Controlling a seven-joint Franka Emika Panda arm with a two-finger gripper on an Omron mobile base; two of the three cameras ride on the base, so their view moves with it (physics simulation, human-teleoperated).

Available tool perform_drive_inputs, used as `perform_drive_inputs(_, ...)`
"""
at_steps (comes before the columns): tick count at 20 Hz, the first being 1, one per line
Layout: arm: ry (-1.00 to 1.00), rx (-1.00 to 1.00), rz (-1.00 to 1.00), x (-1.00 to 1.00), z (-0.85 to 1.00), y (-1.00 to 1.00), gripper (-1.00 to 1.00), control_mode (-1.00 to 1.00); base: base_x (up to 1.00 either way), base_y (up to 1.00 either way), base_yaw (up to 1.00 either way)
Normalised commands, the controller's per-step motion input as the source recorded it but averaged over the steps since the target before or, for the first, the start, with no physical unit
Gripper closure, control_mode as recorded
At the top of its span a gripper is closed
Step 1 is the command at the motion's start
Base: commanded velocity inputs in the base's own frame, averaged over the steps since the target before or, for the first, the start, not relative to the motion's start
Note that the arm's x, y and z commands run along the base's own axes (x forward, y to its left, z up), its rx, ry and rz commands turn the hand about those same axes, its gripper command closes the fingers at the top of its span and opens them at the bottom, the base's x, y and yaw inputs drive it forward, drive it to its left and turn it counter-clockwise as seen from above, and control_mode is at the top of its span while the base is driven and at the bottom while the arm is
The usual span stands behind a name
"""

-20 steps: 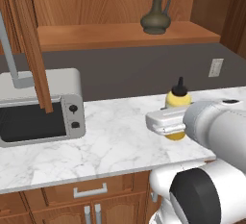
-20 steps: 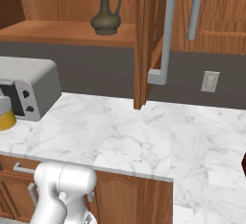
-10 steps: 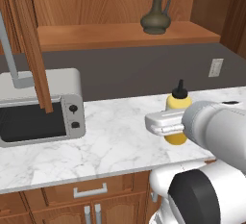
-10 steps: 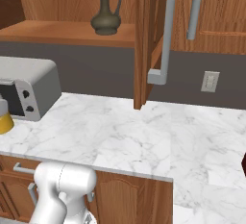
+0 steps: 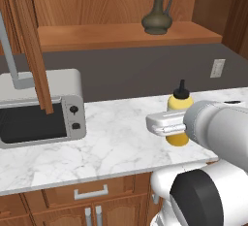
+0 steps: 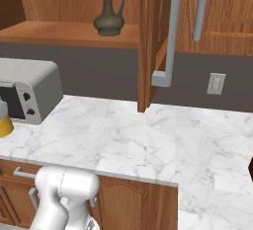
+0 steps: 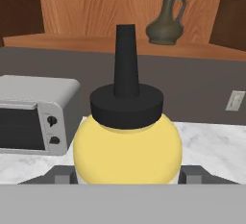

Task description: Move the mustard and oil and vinegar bottle from the cabinet to the dining counter.

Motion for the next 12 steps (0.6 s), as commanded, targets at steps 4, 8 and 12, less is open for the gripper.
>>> perform_drive_inputs(4,0.0,0.0,0.0,0.0,0.0,0.0,1.0,-1.0,0.0,0.0,0.0)
perform_drive_inputs(8,0.0,0.0,0.0,0.0,0.0,0.0,1.0,-1.0,0.0,0.0,0.0)
perform_drive_inputs(12,0.0,0.0,0.0,0.0,0.0,0.0,1.0,-1.0,0.0,0.0,0.0)
